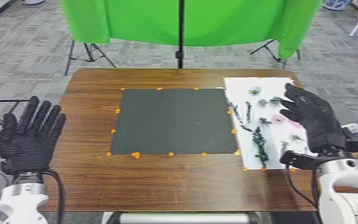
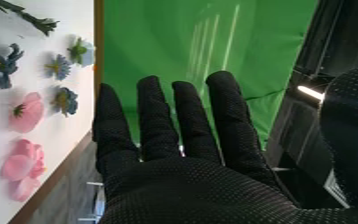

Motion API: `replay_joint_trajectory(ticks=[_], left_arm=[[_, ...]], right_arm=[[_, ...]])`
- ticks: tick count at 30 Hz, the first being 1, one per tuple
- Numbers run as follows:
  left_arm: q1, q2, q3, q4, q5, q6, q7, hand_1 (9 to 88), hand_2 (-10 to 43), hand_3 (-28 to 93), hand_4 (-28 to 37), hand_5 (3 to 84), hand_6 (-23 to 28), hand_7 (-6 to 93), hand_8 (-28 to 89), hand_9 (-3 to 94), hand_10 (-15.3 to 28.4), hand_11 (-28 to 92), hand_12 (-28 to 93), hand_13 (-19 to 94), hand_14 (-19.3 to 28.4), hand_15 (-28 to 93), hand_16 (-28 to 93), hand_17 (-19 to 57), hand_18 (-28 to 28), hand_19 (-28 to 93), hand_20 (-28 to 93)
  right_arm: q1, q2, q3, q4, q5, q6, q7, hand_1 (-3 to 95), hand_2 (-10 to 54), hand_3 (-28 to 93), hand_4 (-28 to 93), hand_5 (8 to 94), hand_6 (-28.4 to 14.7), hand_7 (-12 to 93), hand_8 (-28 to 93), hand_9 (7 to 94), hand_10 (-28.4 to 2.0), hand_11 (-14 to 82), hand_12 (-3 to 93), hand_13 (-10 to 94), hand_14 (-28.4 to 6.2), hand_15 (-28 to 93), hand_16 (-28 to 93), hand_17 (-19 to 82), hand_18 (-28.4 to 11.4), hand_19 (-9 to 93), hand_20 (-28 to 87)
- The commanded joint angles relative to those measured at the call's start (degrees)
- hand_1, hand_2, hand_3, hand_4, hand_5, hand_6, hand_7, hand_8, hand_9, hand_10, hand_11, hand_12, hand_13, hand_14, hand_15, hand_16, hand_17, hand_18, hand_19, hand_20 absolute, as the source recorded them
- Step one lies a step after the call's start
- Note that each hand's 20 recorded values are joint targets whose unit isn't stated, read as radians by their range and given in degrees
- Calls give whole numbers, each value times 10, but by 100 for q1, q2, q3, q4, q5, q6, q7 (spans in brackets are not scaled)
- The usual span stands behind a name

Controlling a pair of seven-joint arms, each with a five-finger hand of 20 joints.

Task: Arrange flowers

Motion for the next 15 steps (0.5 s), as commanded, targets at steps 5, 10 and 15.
replay_joint_trajectory(ticks=[5, 10, 15], left_arm=[[37, 17, 2, 19, -86, 46, -40, 245, 190, 676, -283, 406, 71, 42, -91, 329, 119, 115, 31, 236, 115, 174, -79, -62, 97, 267, 69], [29, 23, 19, 16, -142, 98, -53, 250, 193, 684, -283, 410, 71, 47, -89, 334, 120, 119, 33, 242, 117, 178, -76, -61, 98, 267, 69], [-1, 26, 70, 31, -143, 76, -97, 253, 198, 699, -283, 416, 73, 52, -89, 340, 120, 124, 36, 245, 119, 181, -75, -63, 101, 273, 72]], right_arm=[[84, 259, -376, 19, -1670, 713, 305, 161, -17, 848, -275, 396, -42, 128, -121, 354, -146, 53, 92, 348, -150, 119, 131, 111, -184, 304, 153], [162, 630, -805, 17, -3462, 1277, 808, 310, -93, 858, -280, 485, -51, 157, -140, 481, -144, 141, 116, 490, -119, 380, 151, 142, -193, 473, 166], [50, 714, -896, -92, -5661, 520, 1429, 357, -95, 839, -282, 581, -40, 178, -151, 580, -141, 232, 149, 553, -112, 557, 181, 179, -196, 594, 196]])
